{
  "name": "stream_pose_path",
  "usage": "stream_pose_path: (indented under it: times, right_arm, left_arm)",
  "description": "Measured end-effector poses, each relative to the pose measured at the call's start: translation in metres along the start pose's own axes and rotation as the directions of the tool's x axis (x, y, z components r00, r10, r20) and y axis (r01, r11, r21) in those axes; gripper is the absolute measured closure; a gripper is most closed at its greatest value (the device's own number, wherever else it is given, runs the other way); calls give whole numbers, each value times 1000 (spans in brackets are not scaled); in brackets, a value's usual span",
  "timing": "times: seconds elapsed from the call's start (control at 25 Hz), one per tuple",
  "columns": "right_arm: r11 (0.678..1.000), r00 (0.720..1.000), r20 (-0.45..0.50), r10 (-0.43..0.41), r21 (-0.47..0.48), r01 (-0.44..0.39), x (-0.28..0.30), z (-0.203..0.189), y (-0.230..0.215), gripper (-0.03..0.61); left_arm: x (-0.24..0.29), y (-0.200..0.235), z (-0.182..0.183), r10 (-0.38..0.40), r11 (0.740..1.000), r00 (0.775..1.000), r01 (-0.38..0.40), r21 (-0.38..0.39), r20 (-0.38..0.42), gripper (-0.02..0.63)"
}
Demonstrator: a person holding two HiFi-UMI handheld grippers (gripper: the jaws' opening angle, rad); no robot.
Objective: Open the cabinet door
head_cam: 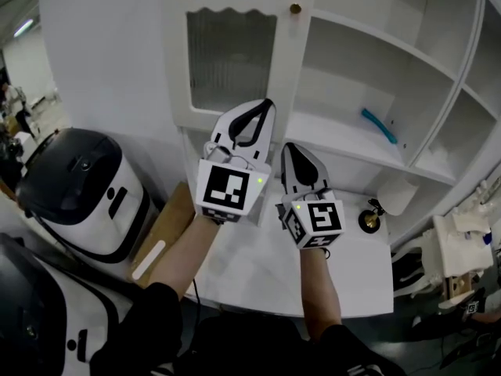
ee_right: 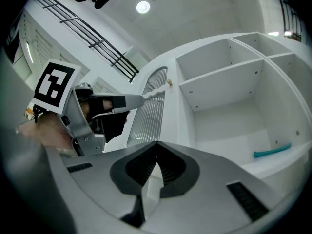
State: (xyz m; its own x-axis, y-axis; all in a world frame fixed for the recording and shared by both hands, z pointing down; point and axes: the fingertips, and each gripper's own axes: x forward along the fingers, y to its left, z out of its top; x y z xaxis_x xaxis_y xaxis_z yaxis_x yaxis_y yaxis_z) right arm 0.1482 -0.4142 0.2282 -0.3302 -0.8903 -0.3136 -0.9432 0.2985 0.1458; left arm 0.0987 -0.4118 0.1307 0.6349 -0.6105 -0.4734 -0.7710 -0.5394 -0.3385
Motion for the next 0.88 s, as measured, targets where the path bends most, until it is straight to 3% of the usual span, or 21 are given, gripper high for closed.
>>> stream_pose_path:
  times: [0.24,0.4,0.88]
  right_arm:
    - [1000,999,34,3,-26,-2,18,13,-12,560]
    - [999,998,60,18,-48,-15,29,23,-18,560]
    - [995,993,88,73,-74,-66,51,39,-25,558]
  left_arm:
    - [21,6,5,14,998,1000,-14,60,15,601]
    - [37,19,16,41,986,999,-42,164,11,601]
    - [82,25,46,11,965,998,-27,259,66,579]
